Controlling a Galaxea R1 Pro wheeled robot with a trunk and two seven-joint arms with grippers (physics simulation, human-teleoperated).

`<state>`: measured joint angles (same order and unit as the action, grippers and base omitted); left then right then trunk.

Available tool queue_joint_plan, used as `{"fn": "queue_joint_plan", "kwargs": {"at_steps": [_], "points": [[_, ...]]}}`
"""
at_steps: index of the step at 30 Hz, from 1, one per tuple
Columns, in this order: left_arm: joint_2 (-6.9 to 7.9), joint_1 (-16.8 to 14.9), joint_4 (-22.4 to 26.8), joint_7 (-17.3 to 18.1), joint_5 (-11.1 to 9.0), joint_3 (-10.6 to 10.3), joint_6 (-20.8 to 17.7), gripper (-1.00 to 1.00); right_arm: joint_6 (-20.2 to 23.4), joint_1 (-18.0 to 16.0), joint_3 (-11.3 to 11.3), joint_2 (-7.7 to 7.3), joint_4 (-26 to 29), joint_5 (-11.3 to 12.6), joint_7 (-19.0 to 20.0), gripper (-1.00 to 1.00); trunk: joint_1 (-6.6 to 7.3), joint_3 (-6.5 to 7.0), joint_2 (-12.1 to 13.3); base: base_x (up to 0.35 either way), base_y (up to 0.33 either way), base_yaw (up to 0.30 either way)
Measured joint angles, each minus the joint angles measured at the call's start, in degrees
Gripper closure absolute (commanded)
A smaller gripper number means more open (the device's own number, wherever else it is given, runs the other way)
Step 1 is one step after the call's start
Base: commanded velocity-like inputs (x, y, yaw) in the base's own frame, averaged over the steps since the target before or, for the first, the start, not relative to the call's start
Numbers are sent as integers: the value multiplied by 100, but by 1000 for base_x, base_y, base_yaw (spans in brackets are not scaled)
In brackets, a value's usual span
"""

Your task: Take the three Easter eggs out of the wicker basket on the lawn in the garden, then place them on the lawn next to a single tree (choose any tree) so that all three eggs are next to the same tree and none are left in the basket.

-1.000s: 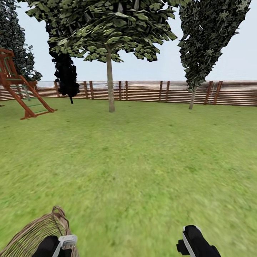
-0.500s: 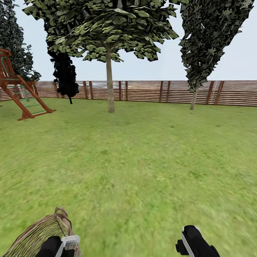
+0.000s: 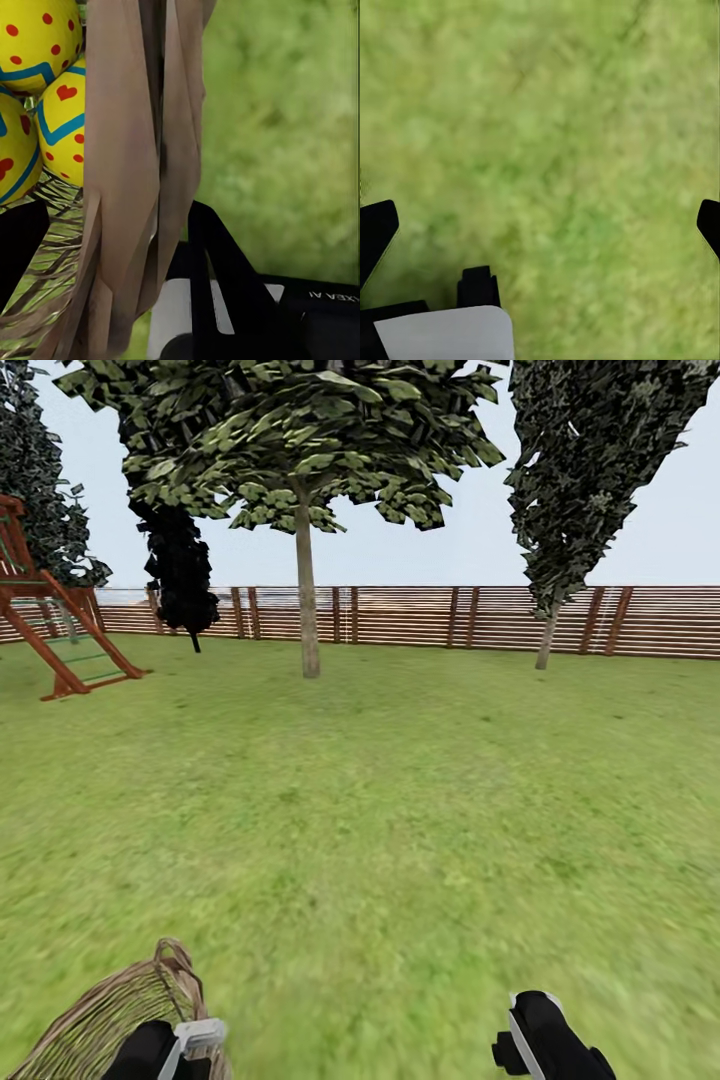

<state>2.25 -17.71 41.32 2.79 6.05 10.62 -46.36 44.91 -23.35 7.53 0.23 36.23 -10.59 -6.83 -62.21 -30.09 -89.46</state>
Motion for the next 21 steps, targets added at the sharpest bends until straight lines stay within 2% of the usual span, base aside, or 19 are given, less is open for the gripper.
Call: {"fn": "queue_joint_plan", "kwargs": {"at_steps": [2,5,6,7,8,9,11,12,15,18,21], "points": [[-5,0,-8,-5,-37,-2,0,100,0,-2,0,0,0,0,0,-100,0,0,0,338,0,0],[-22,0,-14,20,14,-29,0,100,0,0,14,-25,0,7,3,-100,0,0,0,338,0,0],[-160,-2,2,-2,203,-37,-1,100,3,0,20,-32,0,12,6,-100,0,0,0,338,0,0],[-240,-1,16,24,53,-30,-30,100,5,0,20,-34,0,7,4,-100,0,0,0,338,0,0],[-275,1,38,39,-186,-40,-51,100,7,0,19,-34,0,3,2,-100,0,0,0,338,0,0],[-299,1,43,45,-216,-48,-63,100,8,-2,14,-31,0,6,-1,-100,0,0,0,338,0,0],[-289,0,2,51,89,-50,-49,100,3,0,17,-20,-36,9,-3,-100,0,0,0,338,0,0],[-263,-1,25,59,117,-22,-60,100,1,0,17,-19,-59,16,-7,-100,0,0,0,338,0,0],[-235,0,77,62,-22,3,-71,100,-8,0,15,-23,-121,10,-11,-100,0,0,0,338,0,0],[-214,-2,250,56,42,8,-77,100,-10,0,22,-67,-146,9,-5,-100,0,1,0,338,0,0],[-117,-1,340,56,60,16,-79,100,-9,0,23,-98,-142,11,-3,-100,0,0,0,338,0,0]]}}
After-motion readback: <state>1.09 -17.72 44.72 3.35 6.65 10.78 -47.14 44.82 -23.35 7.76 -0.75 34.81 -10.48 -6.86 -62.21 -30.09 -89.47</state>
